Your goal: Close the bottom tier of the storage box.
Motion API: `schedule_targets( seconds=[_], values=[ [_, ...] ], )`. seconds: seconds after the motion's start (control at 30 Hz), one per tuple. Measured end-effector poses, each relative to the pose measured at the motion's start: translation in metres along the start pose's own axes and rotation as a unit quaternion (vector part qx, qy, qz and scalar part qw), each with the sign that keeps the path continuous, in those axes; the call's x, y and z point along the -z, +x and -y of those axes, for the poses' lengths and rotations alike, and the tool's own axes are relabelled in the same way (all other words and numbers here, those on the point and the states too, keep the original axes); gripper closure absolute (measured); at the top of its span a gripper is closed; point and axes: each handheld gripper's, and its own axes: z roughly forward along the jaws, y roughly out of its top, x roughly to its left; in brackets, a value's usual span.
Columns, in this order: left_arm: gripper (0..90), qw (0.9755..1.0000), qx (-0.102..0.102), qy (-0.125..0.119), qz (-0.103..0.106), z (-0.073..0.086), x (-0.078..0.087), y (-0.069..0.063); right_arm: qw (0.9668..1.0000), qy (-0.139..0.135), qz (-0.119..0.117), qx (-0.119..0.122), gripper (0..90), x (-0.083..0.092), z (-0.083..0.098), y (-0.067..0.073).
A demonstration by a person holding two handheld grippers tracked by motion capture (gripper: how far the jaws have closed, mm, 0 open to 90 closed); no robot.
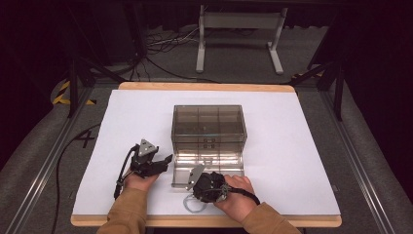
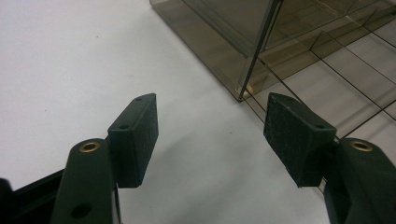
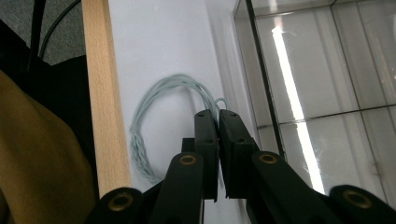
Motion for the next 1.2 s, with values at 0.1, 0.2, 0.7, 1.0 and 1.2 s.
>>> schedule_targets(
  seconds=[0.1, 0.2, 0.7, 1.0, 1.2],
  values=[
    [36.0, 1.0, 0.0, 0.0, 0.0, 0.0, 0.0, 0.0, 1.0, -0.004, 0.0, 0.003, 86.7, 0.004, -0.001, -0.001],
    [36.0, 1.0, 0.0, 0.0, 0.0, 0.0, 0.0, 0.0, 1.0, -0.008, 0.002, 0.005, 86.6, 0.007, -0.002, -0.001],
    [36.1, 1.0, 0.001, 0.0, 0.0, 0.0, 0.0, 0.0, 0.9996, -0.022, 0.013, -0.008, 86.7, 0.027, -0.005, -0.007],
    [36.0, 1.0, 0.002, -0.001, 0.0, 0.0, 0.0, 0.0, 0.9991, -0.03, 0.027, -0.014, 86.6, 0.035, -0.005, -0.012],
    [36.1, 1.0, 0.002, -0.001, 0.0, 0.0, 0.0, 0.0, 0.9988, -0.032, 0.032, -0.018, 86.6, 0.039, -0.005, -0.014]
  ],
)
